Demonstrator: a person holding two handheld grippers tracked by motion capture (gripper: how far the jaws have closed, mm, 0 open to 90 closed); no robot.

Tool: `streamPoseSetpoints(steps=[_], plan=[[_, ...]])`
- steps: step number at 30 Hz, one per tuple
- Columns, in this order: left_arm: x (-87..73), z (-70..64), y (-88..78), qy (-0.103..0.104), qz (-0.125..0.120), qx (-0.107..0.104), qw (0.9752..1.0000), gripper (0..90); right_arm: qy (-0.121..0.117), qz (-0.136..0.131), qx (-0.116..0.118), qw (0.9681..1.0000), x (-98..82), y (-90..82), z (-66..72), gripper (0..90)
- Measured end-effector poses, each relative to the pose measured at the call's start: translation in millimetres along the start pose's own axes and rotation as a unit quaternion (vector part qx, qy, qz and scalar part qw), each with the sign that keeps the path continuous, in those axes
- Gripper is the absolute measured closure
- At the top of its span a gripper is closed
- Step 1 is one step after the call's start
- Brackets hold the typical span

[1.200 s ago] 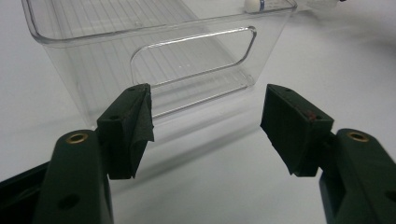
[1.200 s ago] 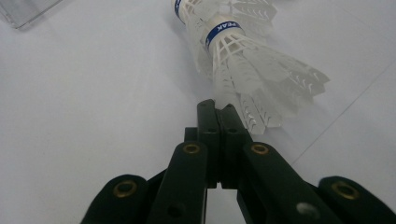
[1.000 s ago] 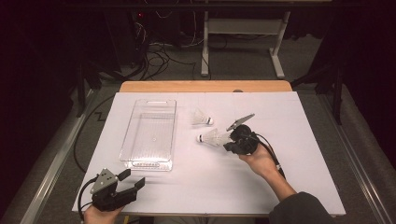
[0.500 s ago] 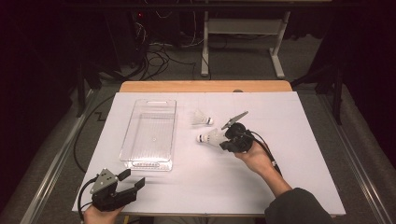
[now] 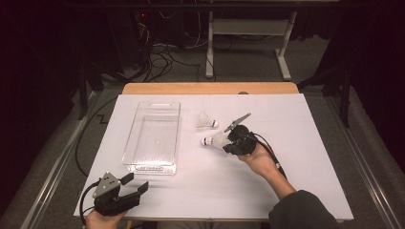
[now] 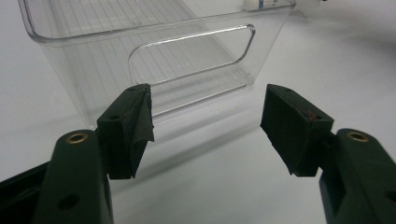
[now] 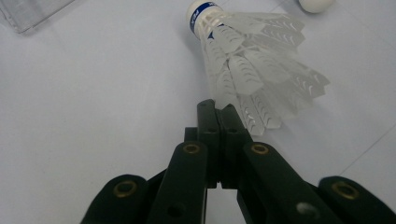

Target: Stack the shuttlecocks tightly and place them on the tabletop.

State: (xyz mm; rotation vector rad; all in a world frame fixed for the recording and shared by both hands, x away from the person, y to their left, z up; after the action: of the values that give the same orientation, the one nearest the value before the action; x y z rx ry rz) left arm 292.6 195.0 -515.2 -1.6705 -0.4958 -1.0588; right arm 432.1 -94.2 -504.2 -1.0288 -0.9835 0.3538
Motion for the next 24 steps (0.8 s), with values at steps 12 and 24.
streamPoseSetpoints(steps=[12,24], plan=[[0.1,-0.3,-0.4,0.001,-0.001,-0.001,1.0000,34.7,0.002,-0.001,0.003,1.0000,2.2,2.4,-1.4,90.0],[0.1,-0.7,-0.2,0.000,0.000,-0.003,1.0000,34.8,0.003,-0.005,-0.010,0.9999,2.5,1.9,-4.9,88.7]])
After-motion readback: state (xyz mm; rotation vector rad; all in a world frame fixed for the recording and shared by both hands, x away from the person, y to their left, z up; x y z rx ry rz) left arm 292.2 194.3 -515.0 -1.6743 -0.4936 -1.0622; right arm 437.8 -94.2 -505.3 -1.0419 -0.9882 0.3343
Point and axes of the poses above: each handheld gripper's, and its own axes: y roughly forward along the jaws, x roughly out of its top, z roughly to its left, the point moved 10 cm from there along y, roughly forward along the jaws, and after that the axes turned 9 degrees about x, right-handed, at the moved point
